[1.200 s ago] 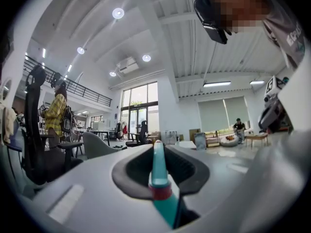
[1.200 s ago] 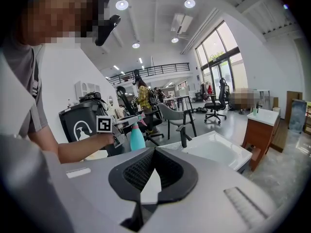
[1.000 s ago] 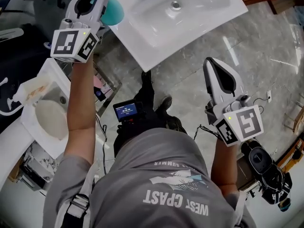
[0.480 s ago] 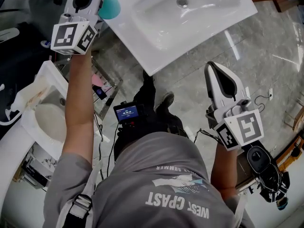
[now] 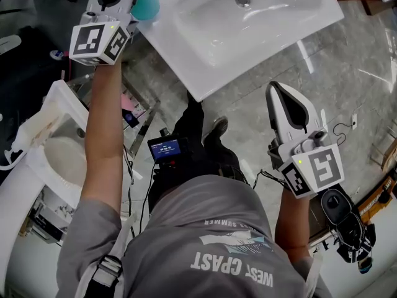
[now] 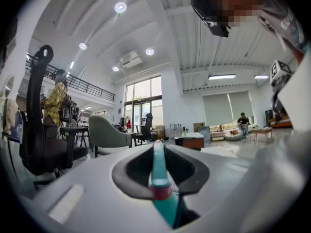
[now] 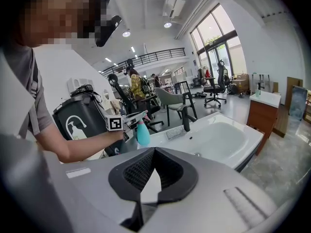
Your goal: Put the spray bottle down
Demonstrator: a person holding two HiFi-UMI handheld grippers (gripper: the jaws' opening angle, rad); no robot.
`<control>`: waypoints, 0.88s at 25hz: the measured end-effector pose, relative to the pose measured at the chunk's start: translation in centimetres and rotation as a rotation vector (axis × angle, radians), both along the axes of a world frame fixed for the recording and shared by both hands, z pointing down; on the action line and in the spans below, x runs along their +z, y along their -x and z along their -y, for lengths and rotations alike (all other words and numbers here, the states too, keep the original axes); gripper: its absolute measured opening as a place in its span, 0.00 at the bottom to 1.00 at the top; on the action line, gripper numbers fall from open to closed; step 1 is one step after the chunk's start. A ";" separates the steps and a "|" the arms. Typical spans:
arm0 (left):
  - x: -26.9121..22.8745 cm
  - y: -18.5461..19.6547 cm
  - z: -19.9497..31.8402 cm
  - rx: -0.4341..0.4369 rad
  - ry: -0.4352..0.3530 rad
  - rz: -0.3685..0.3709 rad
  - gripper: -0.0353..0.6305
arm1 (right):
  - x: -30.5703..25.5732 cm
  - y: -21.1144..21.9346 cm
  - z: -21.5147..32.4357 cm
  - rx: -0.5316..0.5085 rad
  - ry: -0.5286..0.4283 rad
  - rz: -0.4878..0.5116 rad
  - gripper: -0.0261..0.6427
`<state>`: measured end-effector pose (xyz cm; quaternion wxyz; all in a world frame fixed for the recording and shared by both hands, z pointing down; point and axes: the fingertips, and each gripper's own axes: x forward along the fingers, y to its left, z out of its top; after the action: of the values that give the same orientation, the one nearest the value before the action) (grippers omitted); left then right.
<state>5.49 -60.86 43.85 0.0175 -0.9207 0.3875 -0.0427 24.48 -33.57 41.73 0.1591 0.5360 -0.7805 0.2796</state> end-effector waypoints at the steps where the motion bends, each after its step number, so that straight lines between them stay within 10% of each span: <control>1: 0.3 0.1 0.1 -0.002 0.002 0.000 0.15 | 0.2 0.1 0.0 -0.001 0.004 0.001 0.04; 22: 0.9 0.5 -0.9 0.023 -0.048 -0.069 0.16 | 1.1 1.0 -1.1 -0.007 0.027 -0.002 0.04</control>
<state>5.02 -59.99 44.70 0.0267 -0.9253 0.3784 -0.0016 23.43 -32.43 42.83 0.1681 0.5311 -0.7785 0.2890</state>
